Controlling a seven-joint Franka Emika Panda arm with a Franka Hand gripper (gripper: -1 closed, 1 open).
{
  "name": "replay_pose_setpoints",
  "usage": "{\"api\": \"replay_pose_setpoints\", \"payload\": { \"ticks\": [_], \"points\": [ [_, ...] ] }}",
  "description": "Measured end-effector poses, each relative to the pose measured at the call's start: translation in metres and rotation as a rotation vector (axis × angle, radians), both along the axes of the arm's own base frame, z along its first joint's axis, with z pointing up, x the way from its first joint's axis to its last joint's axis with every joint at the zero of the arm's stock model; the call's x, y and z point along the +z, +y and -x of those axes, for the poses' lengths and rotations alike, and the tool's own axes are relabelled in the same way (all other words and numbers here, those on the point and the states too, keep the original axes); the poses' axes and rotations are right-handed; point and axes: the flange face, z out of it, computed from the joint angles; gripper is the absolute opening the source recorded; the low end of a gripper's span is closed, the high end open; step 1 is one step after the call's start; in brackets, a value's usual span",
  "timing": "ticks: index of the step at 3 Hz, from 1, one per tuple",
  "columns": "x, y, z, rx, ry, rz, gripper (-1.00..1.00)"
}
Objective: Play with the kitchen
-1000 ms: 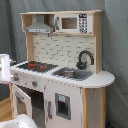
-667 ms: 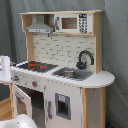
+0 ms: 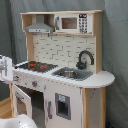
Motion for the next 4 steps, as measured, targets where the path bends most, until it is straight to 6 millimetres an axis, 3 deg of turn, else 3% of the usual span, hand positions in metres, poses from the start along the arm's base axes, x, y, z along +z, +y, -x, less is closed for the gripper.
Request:
{"api": "replay_pose_setpoints", "payload": {
  "ticks": [4],
  "points": [
    [-0.007,-0.036,-0.016,0.135,0.329,0.012,1.0]
  ]
}}
